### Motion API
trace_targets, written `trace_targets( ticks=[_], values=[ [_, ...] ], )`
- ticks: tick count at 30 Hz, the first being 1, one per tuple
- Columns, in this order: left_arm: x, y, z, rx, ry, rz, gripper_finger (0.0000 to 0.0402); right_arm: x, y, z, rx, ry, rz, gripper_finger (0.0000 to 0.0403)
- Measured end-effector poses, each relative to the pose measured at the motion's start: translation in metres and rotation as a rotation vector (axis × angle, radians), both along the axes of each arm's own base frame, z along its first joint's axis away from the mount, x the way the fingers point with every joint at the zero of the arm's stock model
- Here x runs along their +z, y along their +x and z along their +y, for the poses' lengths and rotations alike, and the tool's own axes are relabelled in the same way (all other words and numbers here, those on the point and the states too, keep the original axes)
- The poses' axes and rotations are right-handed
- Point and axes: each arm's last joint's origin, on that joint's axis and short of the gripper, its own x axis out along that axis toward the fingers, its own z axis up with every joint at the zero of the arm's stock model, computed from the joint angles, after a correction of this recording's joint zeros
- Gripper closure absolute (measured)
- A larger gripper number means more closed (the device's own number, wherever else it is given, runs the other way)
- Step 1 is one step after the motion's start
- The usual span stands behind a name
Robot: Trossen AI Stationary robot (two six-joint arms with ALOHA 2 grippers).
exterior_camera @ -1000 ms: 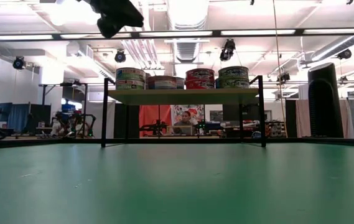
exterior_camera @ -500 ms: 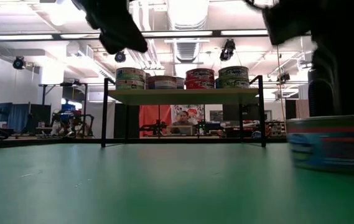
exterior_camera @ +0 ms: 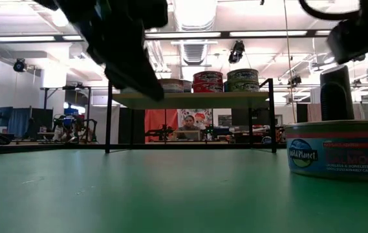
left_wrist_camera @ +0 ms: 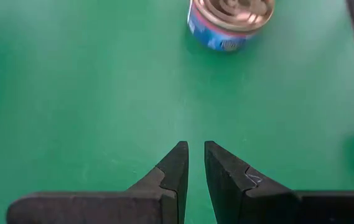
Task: Stack canned seafood by type on shelf
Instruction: Stack the blue pink tuna can on top of the blue pink tuna can on the shelf
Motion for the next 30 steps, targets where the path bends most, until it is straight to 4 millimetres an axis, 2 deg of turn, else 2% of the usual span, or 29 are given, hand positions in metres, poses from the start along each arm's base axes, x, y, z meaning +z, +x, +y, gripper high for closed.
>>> trace_targets(
  ticks=[5, 9, 12, 18, 24, 30],
  values=[
    [-0.021, 0.009, -0.008, -0.022, -0.051, 0.021, 0.0364, -0.015, 0.012, 0.007, 0.111, -0.004, -0.275, 0.0070],
    [-0.029, 0.016, -0.016, -0.058, -0.136, -0.004, 0.0364, -0.017, 0.021, 0.004, 0.114, -0.116, -0.436, 0.0030],
    [-0.031, 0.016, -0.017, -0.067, -0.150, 0.007, 0.0364, -0.015, 0.029, -0.006, 0.067, -0.187, -0.496, 0.0024],
    [-0.030, 0.016, -0.016, -0.073, -0.145, 0.001, 0.0364, -0.008, 0.049, -0.014, 0.027, -0.142, -0.580, 0.0023],
    [-0.030, 0.018, -0.015, -0.109, -0.108, -0.016, 0.0364, -0.008, 0.049, -0.016, 0.042, -0.153, -0.562, 0.0023],
    [-0.037, 0.025, 0.004, -0.057, -0.069, -0.022, 0.0364, -0.007, 0.050, -0.017, 0.124, -0.210, -0.572, 0.0023]
  ],
)
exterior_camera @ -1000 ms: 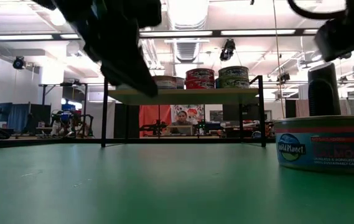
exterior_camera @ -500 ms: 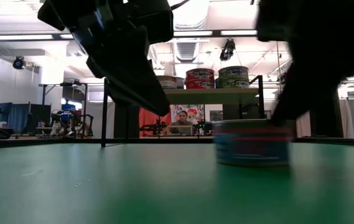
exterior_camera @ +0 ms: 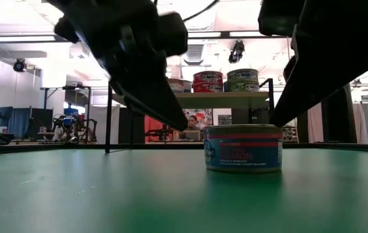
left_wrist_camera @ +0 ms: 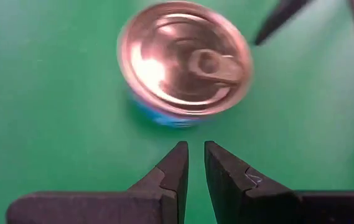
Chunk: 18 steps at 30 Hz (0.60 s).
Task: Stack canned seafood by type on shelf
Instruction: Stack the blue pink tuna can on top of the blue pink tuna can on the shelf
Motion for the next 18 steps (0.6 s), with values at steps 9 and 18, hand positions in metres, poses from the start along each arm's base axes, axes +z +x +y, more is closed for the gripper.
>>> trace_targets(
  ticks=[9, 18],
  values=[
    [-0.010, 0.010, 0.010, 0.015, -0.004, -0.024, 0.0364, -0.008, 0.004, -0.005, 0.001, -0.017, 0.009, 0.0023],
    [-0.033, 0.025, 0.007, -0.020, -0.081, 0.036, 0.0363, -0.023, 0.035, -0.023, 0.056, 0.041, -0.021, 0.0022]
  ],
)
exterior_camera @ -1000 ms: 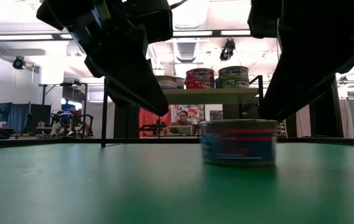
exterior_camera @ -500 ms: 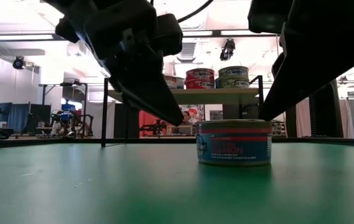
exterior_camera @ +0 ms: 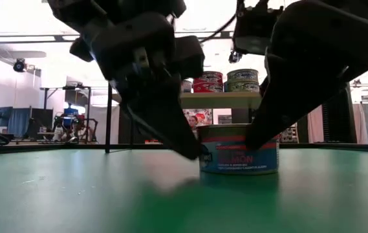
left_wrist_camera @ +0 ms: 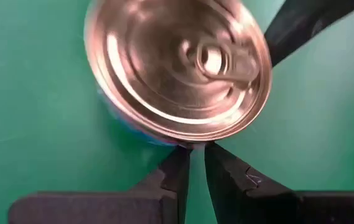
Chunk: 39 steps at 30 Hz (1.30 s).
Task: Stack canned seafood by type on shelf
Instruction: Stack the blue pink tuna can on top of the blue pink tuna can on the shelf
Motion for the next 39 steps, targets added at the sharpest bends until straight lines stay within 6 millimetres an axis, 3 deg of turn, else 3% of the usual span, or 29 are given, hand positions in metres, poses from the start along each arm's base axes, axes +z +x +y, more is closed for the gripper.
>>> trace_targets(
  ticks=[5, 13, 22, 39],
  values=[
    [-0.005, 0.011, -0.005, -0.050, 0.021, 0.046, 0.0356, -0.004, 0.005, -0.010, 0.027, 0.068, 0.044, 0.0018],
    [0.004, 0.028, -0.009, -0.175, 0.135, 0.146, 0.0343, -0.004, 0.007, -0.011, 0.051, 0.063, 0.054, 0.0017],
    [0.004, 0.028, -0.008, -0.210, 0.163, 0.139, 0.0331, -0.005, 0.006, -0.009, 0.075, -0.034, 0.026, 0.0018],
    [0.006, 0.031, -0.008, -0.203, 0.143, 0.129, 0.0306, -0.005, 0.004, -0.010, 0.065, -0.034, 0.044, 0.0018]
  ],
)
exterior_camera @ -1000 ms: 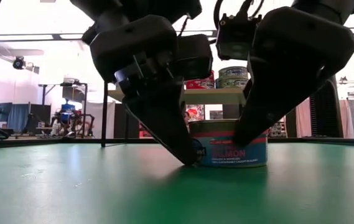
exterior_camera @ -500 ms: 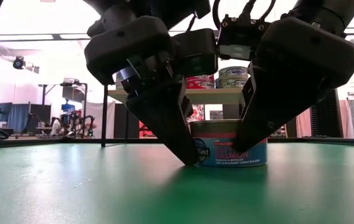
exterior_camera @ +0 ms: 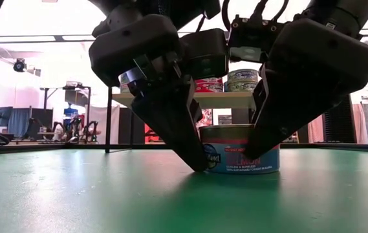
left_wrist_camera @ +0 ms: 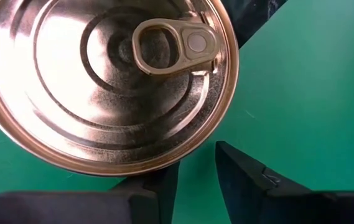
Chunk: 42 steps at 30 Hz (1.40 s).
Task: Stack canned seafood by type on shelf
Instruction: Stack the blue pink tuna can on top of the blue pink tuna can on the shelf
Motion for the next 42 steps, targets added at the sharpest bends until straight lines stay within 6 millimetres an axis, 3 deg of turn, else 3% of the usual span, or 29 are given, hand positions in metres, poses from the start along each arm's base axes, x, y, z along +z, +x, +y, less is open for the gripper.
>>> trace_targets(
  ticks=[19, 29, 34, 38, 42],
  values=[
    [-0.003, 0.000, 0.002, -0.053, 0.087, -0.029, 0.0303, -0.003, 0.001, -0.003, 0.056, -0.112, -0.027, 0.0003],
    [-0.001, 0.000, 0.003, -0.040, 0.083, -0.029, 0.0303, -0.001, 0.000, -0.004, -0.018, -0.058, -0.039, 0.0028],
    [0.028, -0.006, 0.007, 0.036, 0.094, -0.040, 0.0303, 0.017, -0.003, -0.006, -0.073, -0.004, -0.033, 0.0032],
    [0.068, -0.031, 0.014, 0.054, 0.113, -0.121, 0.0303, 0.049, 0.000, -0.014, -0.071, -0.013, -0.026, 0.0032],
    [0.100, -0.067, 0.032, 0.119, 0.177, -0.207, 0.0311, 0.076, 0.015, -0.028, -0.041, -0.030, -0.031, 0.0033]
  ],
)
